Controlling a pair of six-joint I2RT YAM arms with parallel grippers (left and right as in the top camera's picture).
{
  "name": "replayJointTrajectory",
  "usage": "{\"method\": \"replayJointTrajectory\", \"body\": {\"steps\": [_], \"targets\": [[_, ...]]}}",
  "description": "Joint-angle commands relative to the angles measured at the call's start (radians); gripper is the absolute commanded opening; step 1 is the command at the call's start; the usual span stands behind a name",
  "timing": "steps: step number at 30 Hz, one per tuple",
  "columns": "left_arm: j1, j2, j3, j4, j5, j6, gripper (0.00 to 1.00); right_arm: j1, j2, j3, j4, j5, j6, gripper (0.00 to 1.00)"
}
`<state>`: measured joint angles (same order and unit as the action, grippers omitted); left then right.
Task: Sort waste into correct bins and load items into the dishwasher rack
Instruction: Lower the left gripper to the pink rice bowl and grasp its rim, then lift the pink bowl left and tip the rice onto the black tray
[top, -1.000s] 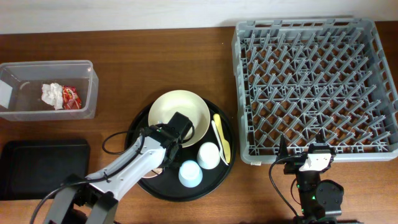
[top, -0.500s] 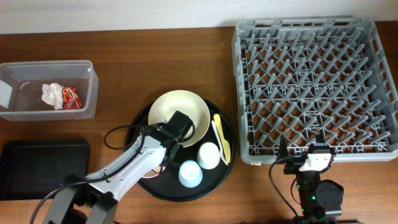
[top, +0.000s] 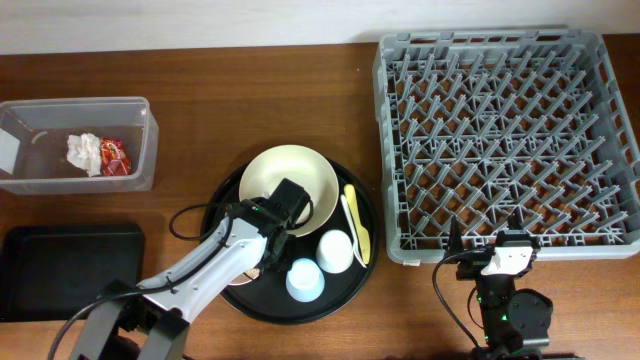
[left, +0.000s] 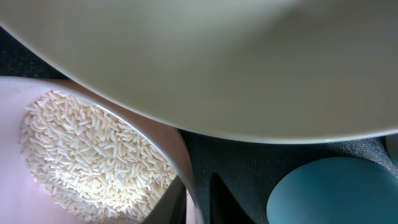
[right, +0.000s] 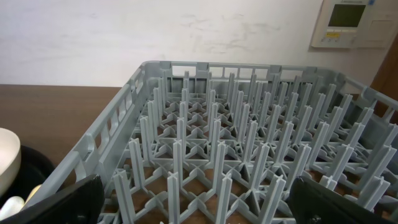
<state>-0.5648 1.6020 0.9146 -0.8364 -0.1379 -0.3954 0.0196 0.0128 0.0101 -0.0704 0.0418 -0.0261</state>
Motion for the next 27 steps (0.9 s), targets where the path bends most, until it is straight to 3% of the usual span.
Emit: {"method": "replayJointTrajectory", "body": {"steps": [1,12,23,27], "targets": [[-0.004,0.011,0.018,-0.002,0.013,0.008,0.09,0.006,-0.006,-0.005,-0.006,0.016,0.005,0.98],[-0.004,0.011,0.021,-0.01,-0.01,0.008,0.01,0.006,-0.006,-0.005,-0.006,0.016,0.006,0.98],[0.0,0.011,0.309,-0.283,-0.097,0.008,0.01,0.006,-0.006,-0.005,-0.006,0.016,0.006,0.98],[0.09,0.011,0.414,-0.389,-0.114,0.008,0.01,0.006,-0.006,-0.005,-0.006,0.016,0.005,0.98]]}}
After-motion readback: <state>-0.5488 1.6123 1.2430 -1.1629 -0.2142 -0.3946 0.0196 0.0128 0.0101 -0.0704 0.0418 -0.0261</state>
